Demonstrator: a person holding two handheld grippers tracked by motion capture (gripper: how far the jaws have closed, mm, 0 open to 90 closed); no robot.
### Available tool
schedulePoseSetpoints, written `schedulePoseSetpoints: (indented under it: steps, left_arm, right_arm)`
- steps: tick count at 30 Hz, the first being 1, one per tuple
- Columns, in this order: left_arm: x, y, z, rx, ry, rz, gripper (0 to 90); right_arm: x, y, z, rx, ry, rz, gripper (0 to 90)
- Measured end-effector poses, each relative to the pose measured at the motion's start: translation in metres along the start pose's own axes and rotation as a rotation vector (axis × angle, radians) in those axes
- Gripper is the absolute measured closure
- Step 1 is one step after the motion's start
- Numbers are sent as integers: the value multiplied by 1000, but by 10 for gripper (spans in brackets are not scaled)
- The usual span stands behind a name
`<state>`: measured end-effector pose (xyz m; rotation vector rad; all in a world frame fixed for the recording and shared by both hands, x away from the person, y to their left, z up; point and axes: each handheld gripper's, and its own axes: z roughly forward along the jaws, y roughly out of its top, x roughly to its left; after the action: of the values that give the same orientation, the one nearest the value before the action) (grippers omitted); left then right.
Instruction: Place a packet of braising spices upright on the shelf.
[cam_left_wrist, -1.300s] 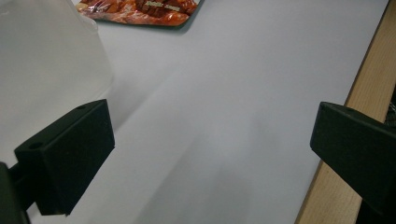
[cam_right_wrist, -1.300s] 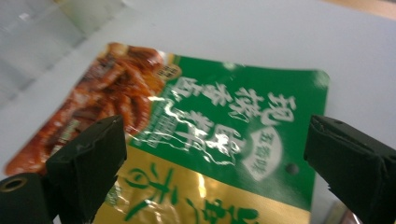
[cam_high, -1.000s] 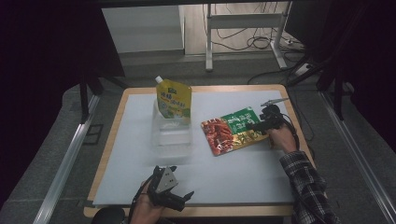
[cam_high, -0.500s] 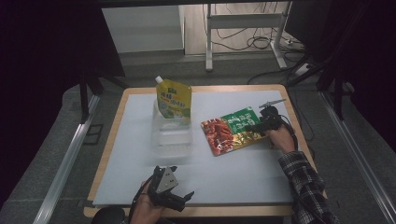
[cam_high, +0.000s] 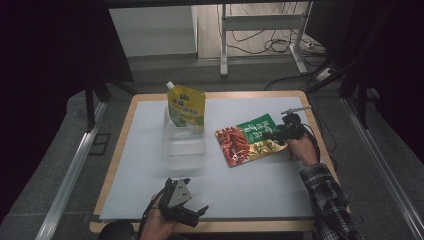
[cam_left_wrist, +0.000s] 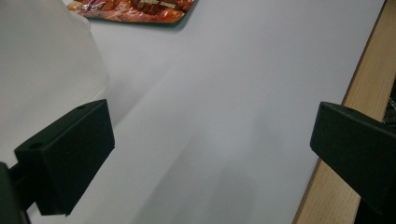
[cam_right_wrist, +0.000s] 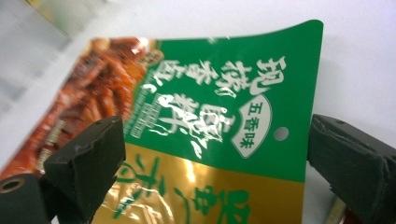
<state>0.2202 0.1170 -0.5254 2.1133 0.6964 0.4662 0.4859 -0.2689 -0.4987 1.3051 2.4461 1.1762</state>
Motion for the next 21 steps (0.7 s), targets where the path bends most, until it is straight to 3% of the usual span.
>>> schedulePoseSetpoints:
  steps: [6,11,14,21]
  left_arm:
    - [-1,0,0,0,-3,5,0]
    - [-2,0,1,2,-3,10,0]
    - [-2,0,1,9,-1,14,0]
    - [-4,1,2,17,5,23,0]
  right_arm:
    - [5,-1,-4,-32,81,40,52]
    - [11,-4,0,-5,74,5,58]
    - [14,-5,2,19,45,-32,60]
    - [17,-6,8,61,37,-23,58]
